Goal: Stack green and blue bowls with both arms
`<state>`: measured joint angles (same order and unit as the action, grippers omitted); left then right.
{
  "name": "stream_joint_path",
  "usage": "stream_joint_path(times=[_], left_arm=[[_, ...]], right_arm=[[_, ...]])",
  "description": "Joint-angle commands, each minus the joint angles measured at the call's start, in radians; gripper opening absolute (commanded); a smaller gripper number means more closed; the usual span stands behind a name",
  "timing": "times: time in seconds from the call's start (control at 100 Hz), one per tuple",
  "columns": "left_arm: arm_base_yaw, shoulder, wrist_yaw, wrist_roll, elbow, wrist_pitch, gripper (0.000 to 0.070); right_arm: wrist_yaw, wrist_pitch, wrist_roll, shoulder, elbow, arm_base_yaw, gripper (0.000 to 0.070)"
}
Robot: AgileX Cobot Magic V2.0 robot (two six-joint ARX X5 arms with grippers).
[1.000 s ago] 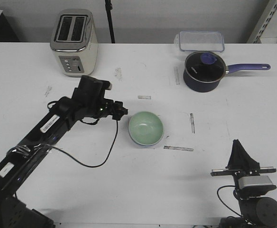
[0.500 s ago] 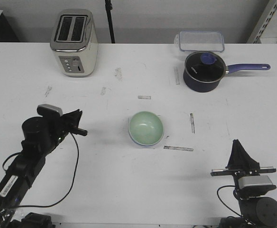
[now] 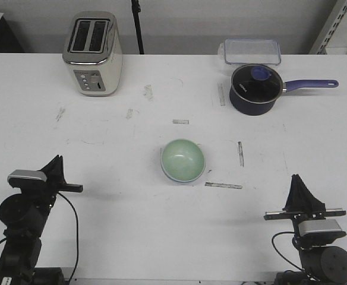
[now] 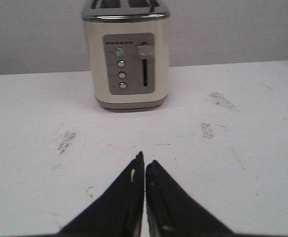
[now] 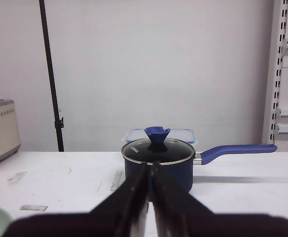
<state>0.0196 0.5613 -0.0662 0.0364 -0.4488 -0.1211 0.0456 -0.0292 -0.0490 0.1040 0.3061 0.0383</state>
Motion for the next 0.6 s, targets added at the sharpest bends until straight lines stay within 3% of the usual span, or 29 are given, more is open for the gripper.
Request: stream_joint_path(times=[0.0,0.59], left_arm=[[0.003,-0.028,0.008,0.011,0.012,-0.012,0.0001],[0.002,-0.215,0.007,0.011,0.019,0.015,0.0001]], right_arm=[[0.000,0.007,0.000,-0.005,0.005,0.001,0.0003],[0.000,0.007,0.001,-0.005,0.005,0.001,0.0003]])
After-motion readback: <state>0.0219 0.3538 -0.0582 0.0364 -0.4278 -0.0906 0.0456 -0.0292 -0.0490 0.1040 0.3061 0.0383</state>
